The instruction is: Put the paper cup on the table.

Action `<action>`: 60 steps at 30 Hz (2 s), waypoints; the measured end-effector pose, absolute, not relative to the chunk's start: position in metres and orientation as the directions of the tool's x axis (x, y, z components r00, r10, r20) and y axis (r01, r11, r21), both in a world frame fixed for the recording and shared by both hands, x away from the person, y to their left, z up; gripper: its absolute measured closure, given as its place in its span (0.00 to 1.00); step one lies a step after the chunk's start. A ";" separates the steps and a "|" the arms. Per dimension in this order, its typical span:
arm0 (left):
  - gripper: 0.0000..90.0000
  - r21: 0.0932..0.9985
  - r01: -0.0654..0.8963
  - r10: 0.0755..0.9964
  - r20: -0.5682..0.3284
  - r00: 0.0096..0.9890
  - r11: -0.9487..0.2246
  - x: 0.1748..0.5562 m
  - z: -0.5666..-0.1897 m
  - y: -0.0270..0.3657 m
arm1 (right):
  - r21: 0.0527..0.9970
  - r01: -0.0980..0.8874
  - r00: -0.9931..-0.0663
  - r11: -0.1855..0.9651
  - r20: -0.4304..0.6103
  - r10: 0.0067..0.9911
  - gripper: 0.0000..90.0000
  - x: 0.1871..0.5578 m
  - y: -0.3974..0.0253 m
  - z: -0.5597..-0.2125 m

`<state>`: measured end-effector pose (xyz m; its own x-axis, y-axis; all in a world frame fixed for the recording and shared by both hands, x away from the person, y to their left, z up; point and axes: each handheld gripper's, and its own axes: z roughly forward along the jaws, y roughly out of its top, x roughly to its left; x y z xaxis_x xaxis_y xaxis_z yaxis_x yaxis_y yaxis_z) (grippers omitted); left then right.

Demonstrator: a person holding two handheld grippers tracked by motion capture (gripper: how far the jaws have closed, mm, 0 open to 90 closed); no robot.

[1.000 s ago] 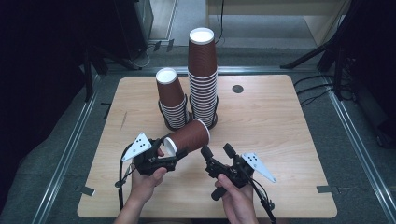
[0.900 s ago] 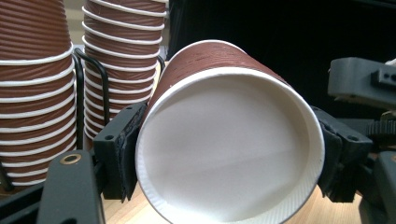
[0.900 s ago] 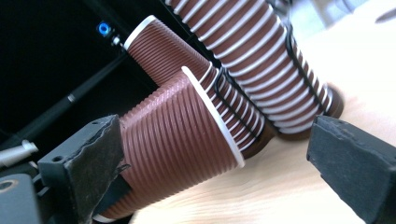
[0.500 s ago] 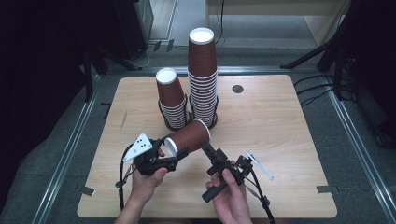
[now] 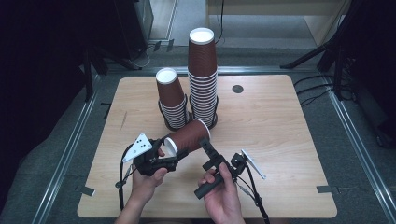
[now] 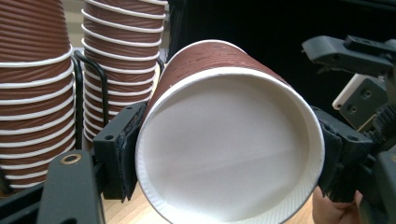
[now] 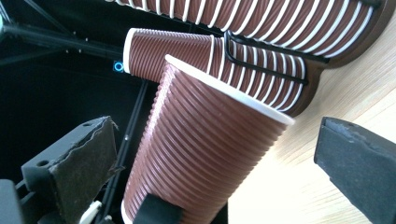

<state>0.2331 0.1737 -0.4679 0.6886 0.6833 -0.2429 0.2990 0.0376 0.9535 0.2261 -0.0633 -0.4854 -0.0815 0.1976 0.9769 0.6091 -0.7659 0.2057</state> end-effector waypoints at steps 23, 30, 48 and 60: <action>0.26 0.958 0.287 0.678 -0.223 0.700 0.019 0.230 -0.469 0.166 | 0.123 0.587 0.018 -0.800 0.986 0.165 0.00 0.247 -0.046 -0.487; 0.26 0.958 0.287 0.677 -0.217 0.704 0.008 0.230 -0.470 0.163 | 0.098 0.590 0.037 -0.802 0.988 0.149 0.00 0.254 -0.045 -0.487; 0.26 0.958 0.287 0.679 -0.206 0.705 -0.007 0.230 -0.471 0.161 | 0.083 0.601 0.051 -0.795 0.989 0.141 0.00 0.266 -0.041 -0.490; 0.24 0.953 0.301 0.672 -0.213 0.709 -0.015 0.232 -0.471 0.162 | 0.114 0.580 0.027 -0.807 0.987 0.158 0.06 0.263 -0.041 -0.490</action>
